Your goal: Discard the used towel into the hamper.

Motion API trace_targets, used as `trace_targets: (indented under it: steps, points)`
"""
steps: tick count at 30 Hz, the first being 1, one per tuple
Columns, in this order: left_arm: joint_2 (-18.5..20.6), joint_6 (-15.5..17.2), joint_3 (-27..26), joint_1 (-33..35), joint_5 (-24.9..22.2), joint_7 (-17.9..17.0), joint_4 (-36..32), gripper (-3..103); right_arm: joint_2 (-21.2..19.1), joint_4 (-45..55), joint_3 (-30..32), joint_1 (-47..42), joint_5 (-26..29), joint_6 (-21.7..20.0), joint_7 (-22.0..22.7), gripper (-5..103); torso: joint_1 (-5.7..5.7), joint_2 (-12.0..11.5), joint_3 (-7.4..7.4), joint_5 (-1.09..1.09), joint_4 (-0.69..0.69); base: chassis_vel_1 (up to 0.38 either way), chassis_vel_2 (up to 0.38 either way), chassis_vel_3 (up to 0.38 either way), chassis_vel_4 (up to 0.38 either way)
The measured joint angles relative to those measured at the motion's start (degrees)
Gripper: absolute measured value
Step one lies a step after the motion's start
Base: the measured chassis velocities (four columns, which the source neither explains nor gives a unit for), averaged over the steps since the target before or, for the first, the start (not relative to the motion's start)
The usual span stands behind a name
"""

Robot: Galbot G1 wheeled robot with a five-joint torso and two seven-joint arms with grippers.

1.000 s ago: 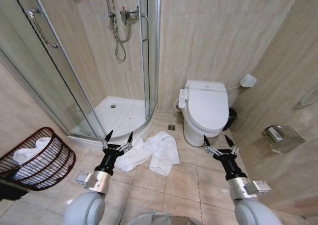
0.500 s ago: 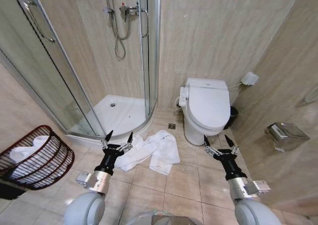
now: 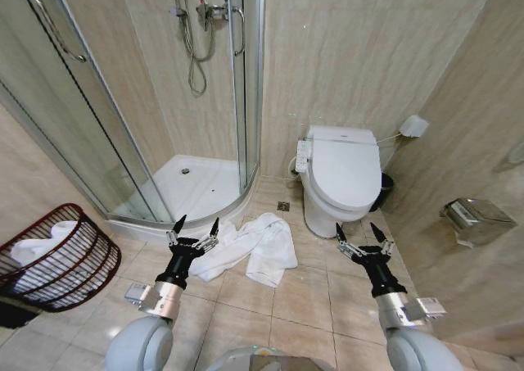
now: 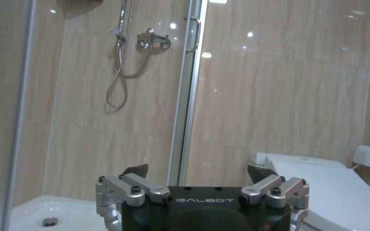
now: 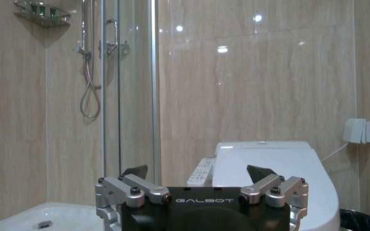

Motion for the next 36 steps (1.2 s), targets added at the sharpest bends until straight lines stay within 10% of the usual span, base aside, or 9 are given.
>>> trace_targets:
  steps: [36]
  points:
    - [0.0,0.0,0.0,0.0,0.0,0.0,0.0,100,0.0,0.0,0.0,0.0,0.0,0.0,0.0,100,-2.14,-8.0,-5.83,0.00,0.00,0.000,0.000,0.000,0.000]
